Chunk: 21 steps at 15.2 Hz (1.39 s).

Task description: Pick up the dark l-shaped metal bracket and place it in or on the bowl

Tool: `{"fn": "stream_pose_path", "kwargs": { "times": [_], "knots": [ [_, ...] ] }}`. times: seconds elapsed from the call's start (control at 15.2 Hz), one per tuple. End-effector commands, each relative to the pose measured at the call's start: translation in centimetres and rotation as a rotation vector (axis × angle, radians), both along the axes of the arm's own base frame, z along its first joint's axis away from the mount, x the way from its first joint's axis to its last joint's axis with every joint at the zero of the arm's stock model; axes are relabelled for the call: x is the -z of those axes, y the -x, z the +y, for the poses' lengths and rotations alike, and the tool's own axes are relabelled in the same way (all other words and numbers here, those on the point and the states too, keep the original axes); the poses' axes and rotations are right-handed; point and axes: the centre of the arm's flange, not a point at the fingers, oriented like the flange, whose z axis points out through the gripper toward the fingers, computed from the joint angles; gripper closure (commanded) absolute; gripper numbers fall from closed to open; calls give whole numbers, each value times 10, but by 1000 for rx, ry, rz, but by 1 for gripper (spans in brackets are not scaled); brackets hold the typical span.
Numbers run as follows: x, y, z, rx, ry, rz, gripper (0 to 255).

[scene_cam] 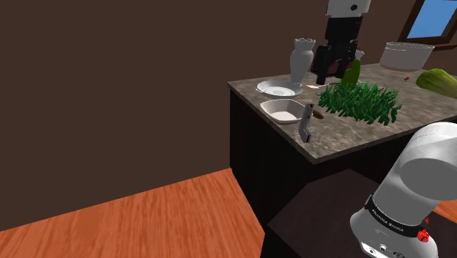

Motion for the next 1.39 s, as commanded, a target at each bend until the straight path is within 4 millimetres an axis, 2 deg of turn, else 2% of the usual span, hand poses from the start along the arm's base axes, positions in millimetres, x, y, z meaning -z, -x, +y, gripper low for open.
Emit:
{"fn": "stream_pose_path", "kwargs": {
  "times": [0.0, 0.73, 1.19, 1.32],
  "knots": [
    [0, 0, 0, 0, 0, 0, 0],
    [96, -71, -74, -341, -2, 13, 0],
    [133, -69, -76, -341, -2, 13, 0],
    [136, -69, -76, -341, -2, 13, 0]
  ]
}}
